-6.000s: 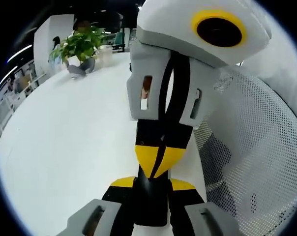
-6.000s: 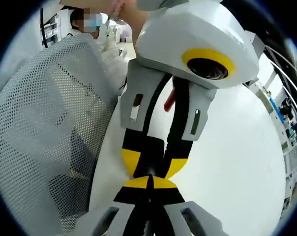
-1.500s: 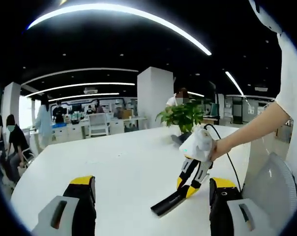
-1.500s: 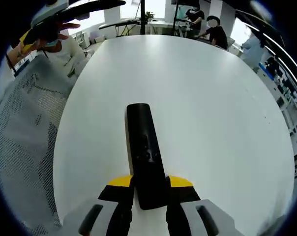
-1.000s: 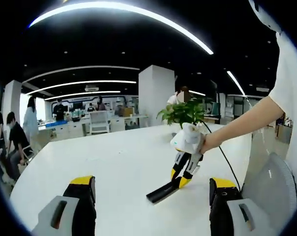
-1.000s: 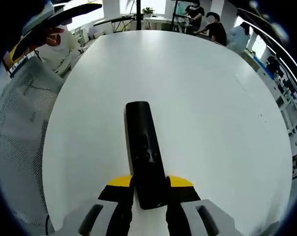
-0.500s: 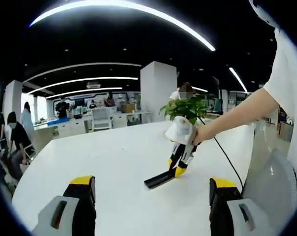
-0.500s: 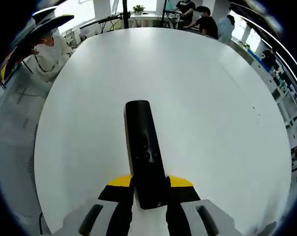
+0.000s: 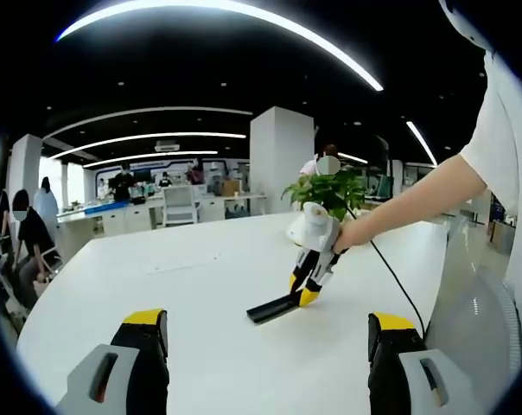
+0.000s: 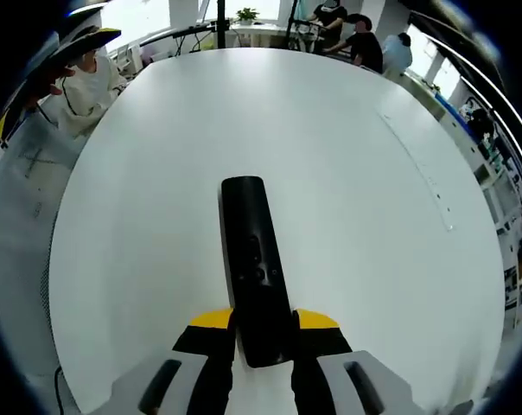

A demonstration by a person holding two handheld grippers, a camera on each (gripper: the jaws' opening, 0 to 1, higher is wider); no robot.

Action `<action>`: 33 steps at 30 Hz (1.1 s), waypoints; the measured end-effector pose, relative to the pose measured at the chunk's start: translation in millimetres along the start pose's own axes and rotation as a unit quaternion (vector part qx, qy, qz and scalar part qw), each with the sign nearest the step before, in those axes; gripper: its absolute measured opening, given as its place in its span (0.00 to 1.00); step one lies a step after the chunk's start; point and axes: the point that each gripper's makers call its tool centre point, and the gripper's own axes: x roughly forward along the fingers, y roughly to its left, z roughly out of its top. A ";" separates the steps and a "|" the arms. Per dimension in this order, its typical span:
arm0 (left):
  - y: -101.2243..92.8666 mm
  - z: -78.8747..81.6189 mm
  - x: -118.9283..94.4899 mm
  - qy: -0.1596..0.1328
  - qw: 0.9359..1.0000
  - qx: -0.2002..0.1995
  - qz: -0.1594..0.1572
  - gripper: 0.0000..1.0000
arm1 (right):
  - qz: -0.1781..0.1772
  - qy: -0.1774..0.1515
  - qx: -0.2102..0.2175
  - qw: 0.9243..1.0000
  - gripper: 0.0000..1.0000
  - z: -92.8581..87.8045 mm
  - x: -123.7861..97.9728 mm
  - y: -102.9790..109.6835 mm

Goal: Press the specified remote control buttons in sequence, fully releasing each button before pressing the next.

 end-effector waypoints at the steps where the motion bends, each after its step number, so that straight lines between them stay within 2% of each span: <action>1: 0.3 -0.2 -0.2 0.000 1.000 0.000 0.001 1.00 | -0.001 0.000 0.002 1.000 0.22 0.0 0.0 -0.4; 7: -0.3 1.0 -1.9 -0.003 1.000 -0.003 0.003 1.00 | -0.003 -0.012 0.032 0.999 0.23 1.1 -4.0 0.9; 9: 0.0 0.8 -2.3 -0.004 1.000 -0.007 0.004 1.00 | -0.007 -0.030 0.054 0.998 0.24 3.0 -9.2 1.2; 11: 0.3 0.4 -2.5 -0.004 1.000 -0.008 0.005 1.00 | -0.029 -0.038 0.076 0.996 0.29 -0.2 -14.7 -4.3; 13: 0.8 -0.6 -2.7 -0.004 1.000 -0.009 0.004 1.00 | -0.044 -0.073 0.121 0.989 0.34 -0.4 -22.0 -6.6; 15: 0.6 -1.1 -2.4 -0.005 1.000 -0.011 0.003 1.00 | -0.050 -0.118 0.174 0.976 0.37 -0.3 -30.0 -7.2; 17: 0.1 -1.3 -1.9 -0.005 1.000 -0.011 0.002 1.00 | -0.061 -0.172 0.233 0.955 0.43 0.0 -39.7 -8.7; 18: -0.1 -1.2 -1.5 -0.005 1.000 -0.012 0.002 1.00 | -0.066 -0.197 0.259 0.943 0.47 0.8 -44.4 -9.5; 19: -0.3 -0.9 -1.2 -0.006 1.000 -0.012 0.001 1.00 | -0.070 -0.233 0.295 0.924 0.52 0.9 -51.2 -9.3; 20: -0.8 -0.6 -0.9 -0.007 1.000 -0.013 0.001 1.00 | -0.075 -0.252 0.314 0.912 0.56 -0.4 -55.8 -9.3; 21: -1.4 -0.2 -0.4 -0.008 1.000 -0.015 0.001 1.00 | -0.084 -0.276 0.335 0.897 0.61 -2.4 -62.3 -7.9; 24: -3.1 0.1 0.5 -0.009 1.000 -0.016 -0.002 1.00 | -0.119 -0.295 0.346 0.883 0.72 -14.1 -74.6 -2.9; 25: -3.5 -0.2 0.7 -0.009 1.000 -0.015 -0.002 1.00 | -0.132 -0.309 0.351 0.874 0.75 -15.2 -81.0 0.3; 27: -4.4 -1.1 0.8 -0.008 1.000 -0.015 -0.005 1.00 | -0.144 -0.324 0.359 0.863 0.84 -17.4 -89.4 4.8; 28: -4.5 -1.7 0.8 -0.008 1.000 -0.015 -0.005 1.00 | -0.159 -0.341 0.365 0.852 0.87 -18.3 -97.7 6.6; 32: -2.8 -6.2 0.2 -0.006 1.000 -0.017 -0.008 1.00 | -0.182 -0.380 0.383 0.822 0.99 -19.9 -118.9 16.3; 33: -2.4 -7.1 0.0 -0.007 1.000 -0.016 -0.010 1.00 | -0.190 -0.386 0.380 0.819 0.98 -20.6 -124.8 17.2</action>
